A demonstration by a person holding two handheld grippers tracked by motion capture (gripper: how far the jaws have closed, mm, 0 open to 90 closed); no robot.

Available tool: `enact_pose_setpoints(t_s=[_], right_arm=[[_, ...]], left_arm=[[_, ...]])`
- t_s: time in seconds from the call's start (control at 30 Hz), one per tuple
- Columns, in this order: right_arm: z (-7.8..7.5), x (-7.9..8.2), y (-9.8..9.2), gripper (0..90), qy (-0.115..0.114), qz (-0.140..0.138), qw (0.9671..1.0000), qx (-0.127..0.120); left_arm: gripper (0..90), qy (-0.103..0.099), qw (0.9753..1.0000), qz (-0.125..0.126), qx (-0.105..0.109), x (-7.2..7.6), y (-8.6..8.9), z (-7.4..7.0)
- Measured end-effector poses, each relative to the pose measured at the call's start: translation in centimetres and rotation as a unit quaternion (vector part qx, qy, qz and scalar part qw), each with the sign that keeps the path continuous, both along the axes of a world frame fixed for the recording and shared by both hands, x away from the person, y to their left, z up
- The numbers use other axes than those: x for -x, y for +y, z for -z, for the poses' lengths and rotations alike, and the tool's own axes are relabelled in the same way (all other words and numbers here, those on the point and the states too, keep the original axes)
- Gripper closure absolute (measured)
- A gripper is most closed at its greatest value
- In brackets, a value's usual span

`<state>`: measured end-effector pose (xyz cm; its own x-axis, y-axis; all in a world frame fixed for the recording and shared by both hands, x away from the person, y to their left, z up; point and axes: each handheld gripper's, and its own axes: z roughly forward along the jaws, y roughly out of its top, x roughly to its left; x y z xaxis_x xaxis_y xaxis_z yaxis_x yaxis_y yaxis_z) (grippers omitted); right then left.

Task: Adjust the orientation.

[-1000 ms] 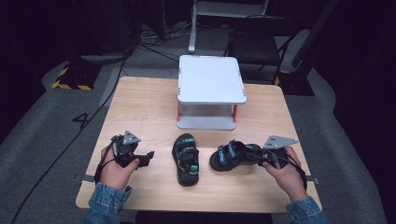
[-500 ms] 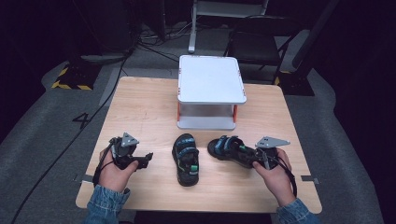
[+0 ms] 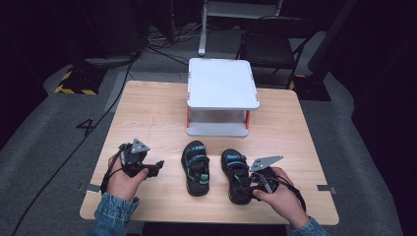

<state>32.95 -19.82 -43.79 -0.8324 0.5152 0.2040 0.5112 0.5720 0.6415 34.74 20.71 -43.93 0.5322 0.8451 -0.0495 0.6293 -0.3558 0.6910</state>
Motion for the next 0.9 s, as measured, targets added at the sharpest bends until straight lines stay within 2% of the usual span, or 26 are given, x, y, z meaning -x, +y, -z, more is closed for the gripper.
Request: enact_pose_setpoints(t_s=[0.03, 0.07, 0.1, 0.13, 0.17, 0.2, 0.23, 0.27, 0.33, 0.37, 0.4, 0.5, 0.6, 0.63, 0.67, 0.7, 0.77, 0.83, 0.87, 0.9], right_arm=[[0.0, 0.0, 0.0, 56.7, 0.000, 0.000, 1.0000, 0.000], [-0.7, 0.0, -0.6, 55.0, -0.005, 0.001, 0.9996, -0.029], [-1.3, 0.0, -0.9, 54.2, -0.012, 0.004, 0.9992, -0.038], [-1.8, 0.1, -1.2, 52.6, -0.031, 0.011, 0.9985, -0.044], [-1.8, 0.1, -1.2, 52.6, -0.031, 0.011, 0.9985, -0.044], [-2.5, -0.1, -1.7, 45.7, -0.085, 0.029, 0.9949, -0.044], [-2.5, -0.1, -1.7, 45.7, -0.085, 0.029, 0.9949, -0.044], [-2.5, -0.3, -1.9, 44.8, -0.099, 0.036, 0.9933, -0.046], [-1.6, -1.2, -1.9, 43.4, -0.136, 0.050, 0.9894, 0.003], [-1.6, -1.2, -1.9, 43.4, -0.136, 0.050, 0.9894, 0.003], [-1.1, -1.6, -1.8, 43.4, -0.149, 0.053, 0.9872, 0.022], [0.6, -3.0, -0.6, 45.4, -0.153, 0.046, 0.9864, 0.041], [0.6, -3.6, 0.1, 46.4, -0.169, 0.044, 0.9837, 0.044], [0.5, -3.8, 0.4, 53.4, -0.171, 0.041, 0.9835, 0.045], [0.3, -3.9, 0.6, 66.5, -0.173, 0.031, 0.9833, 0.047], [0.2, -3.9, 0.7, 71.4, -0.170, 0.020, 0.9842, 0.045], [-0.2, -3.9, 1.0, 73.7, -0.187, 0.013, 0.9806, 0.057], [-0.3, -4.0, 1.3, 74.7, -0.202, 0.013, 0.9782, 0.047], [-0.4, -4.1, 1.5, 74.7, -0.208, 0.010, 0.9774, 0.036], [-0.4, -4.1, 1.5, 74.7, -0.208, 0.010, 0.9774, 0.036]], left_arm=[[25.4, 0.000, 1.0000, 0.000, 0.000, 0.0, 0.0, 0.0], [25.4, 0.000, 1.0000, 0.000, 0.000, 0.0, 0.0, 0.0], [25.4, 0.000, 1.0000, 0.000, 0.000, 0.0, 0.0, 0.0], [25.3, -0.001, 1.0000, -0.001, 0.000, 0.0, 0.0, 0.0], [25.3, 0.000, 1.0000, -0.002, 0.002, 0.0, 0.0, 0.0], [25.3, 0.000, 1.0000, -0.001, 0.000, 0.1, -0.1, 0.0], [25.4, 0.000, 1.0000, -0.001, 0.000, 0.1, -0.1, 0.0], [25.4, 0.001, 1.0000, -0.001, 0.000, 0.2, -0.1, 0.0], [25.4, -0.001, 1.0000, 0.000, 0.002, 0.3, -0.2, 0.1], [25.4, 0.000, 1.0000, 0.002, 0.003, 0.4, -0.2, 0.1], [25.4, 0.001, 1.0000, 0.002, 0.003, 0.5, -0.2, 0.2], [25.4, 0.003, 1.0000, 0.001, 0.001, 1.0, -0.1, 0.3], [25.4, 0.005, 1.0000, -0.005, 0.002, 1.2, 0.2, 0.5], [25.4, 0.005, 1.0000, -0.007, 0.001, 1.3, 0.3, 0.5], [25.5, 0.005, 1.0000, -0.007, 0.002, 1.4, 0.4, 0.5], [25.5, 0.004, 0.9999, -0.009, 0.002, 1.5, 0.4, 0.5], [25.6, 0.004, 0.9999, -0.010, 0.002, 1.6, 0.5, 0.6], [25.6, 0.006, 0.9999, -0.010, -0.001, 1.8, 0.6, 0.6], [25.6, 0.006, 0.9999, -0.011, 0.001, 1.9, 0.5, 0.7], [25.6, 0.006, 0.9999, -0.011, 0.001, 1.9, 0.5, 0.7]])
